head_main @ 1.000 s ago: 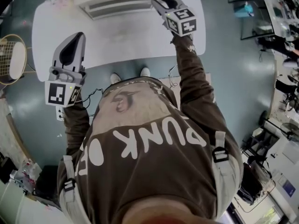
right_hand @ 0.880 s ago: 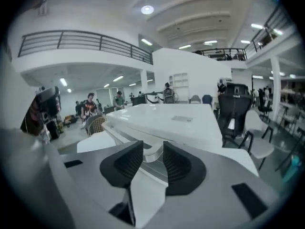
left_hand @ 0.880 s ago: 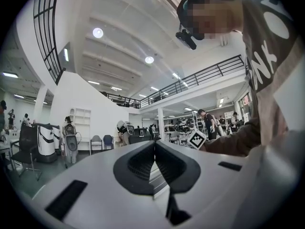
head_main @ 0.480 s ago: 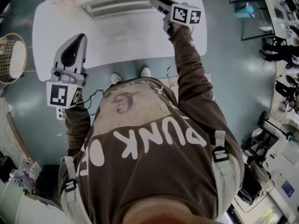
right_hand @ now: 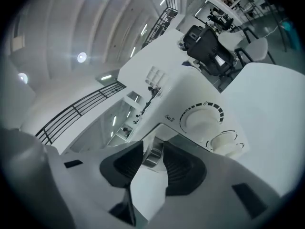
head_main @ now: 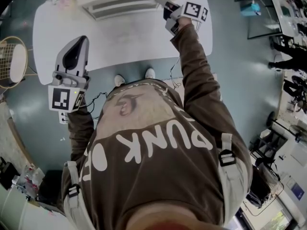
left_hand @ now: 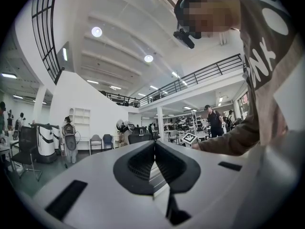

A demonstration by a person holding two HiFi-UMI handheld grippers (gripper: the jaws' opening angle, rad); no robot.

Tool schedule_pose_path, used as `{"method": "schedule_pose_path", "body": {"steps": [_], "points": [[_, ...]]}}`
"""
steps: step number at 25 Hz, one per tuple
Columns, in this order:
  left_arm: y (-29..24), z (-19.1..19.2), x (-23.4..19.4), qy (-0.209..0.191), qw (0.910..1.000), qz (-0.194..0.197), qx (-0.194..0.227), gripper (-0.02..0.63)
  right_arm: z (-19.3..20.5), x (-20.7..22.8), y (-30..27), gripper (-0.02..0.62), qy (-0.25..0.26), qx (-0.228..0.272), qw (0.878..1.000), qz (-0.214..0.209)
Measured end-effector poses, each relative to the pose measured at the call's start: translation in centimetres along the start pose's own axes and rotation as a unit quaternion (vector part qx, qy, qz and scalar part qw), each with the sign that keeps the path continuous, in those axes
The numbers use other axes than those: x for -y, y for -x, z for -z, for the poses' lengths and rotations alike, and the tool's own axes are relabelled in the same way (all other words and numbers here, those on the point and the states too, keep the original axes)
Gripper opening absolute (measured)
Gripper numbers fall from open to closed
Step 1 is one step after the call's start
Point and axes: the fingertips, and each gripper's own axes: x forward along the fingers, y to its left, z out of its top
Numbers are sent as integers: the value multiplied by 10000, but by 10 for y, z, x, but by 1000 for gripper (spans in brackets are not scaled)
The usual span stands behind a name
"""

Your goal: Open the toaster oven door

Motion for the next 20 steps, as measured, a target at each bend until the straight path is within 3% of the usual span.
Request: {"method": "schedule_pose_path", "body": {"steps": [13, 17, 20], "points": [[7, 3, -2, 25, 10000, -2, 3, 5, 28, -6, 15, 141, 1052, -301, 9928, 482], [6, 5, 1, 39, 10000, 56, 0, 5, 44, -7, 23, 140, 1579, -452, 9830, 815], [6, 7, 3, 48, 9999, 103, -2, 5, 53, -10, 27, 135, 2103, -585, 9693, 1134]]}}
